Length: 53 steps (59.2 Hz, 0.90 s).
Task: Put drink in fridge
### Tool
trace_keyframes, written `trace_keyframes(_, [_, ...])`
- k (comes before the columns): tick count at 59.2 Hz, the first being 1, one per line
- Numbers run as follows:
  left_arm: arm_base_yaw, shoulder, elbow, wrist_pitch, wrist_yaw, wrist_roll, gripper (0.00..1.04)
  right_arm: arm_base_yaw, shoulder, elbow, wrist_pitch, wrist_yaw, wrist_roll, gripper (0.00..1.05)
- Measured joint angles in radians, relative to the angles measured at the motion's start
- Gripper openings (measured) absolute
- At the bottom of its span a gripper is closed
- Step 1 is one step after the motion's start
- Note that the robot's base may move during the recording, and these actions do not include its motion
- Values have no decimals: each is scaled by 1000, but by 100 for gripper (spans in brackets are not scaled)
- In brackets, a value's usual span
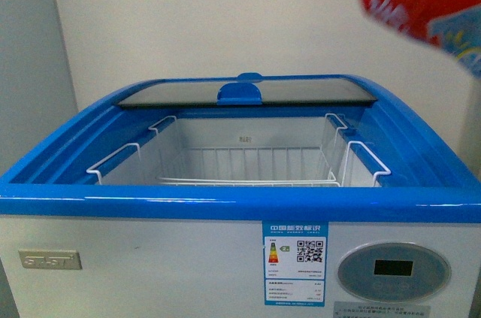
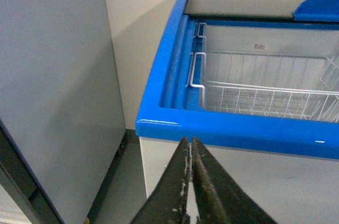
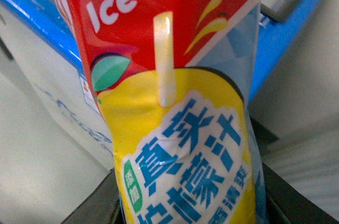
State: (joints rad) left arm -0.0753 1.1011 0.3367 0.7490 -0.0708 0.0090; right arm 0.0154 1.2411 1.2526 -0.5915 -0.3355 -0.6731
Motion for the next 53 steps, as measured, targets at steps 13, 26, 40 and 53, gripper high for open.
trace_keyframes(13, [69,-116,-111,3,65,-6,3,75,439,362,-163,101,-444,43])
trace_keyframes(26, [72,-238,-194,-33,71,-6,3,177,735,680,-119,195,-549,43])
trace_keyframes(40, [72,-401,-263,-130,71,-6,3,261,940,859,-98,223,-588,43])
trace_keyframes(53, [72,-499,-322,-162,71,-7,3,255,1069,879,2,266,-597,43])
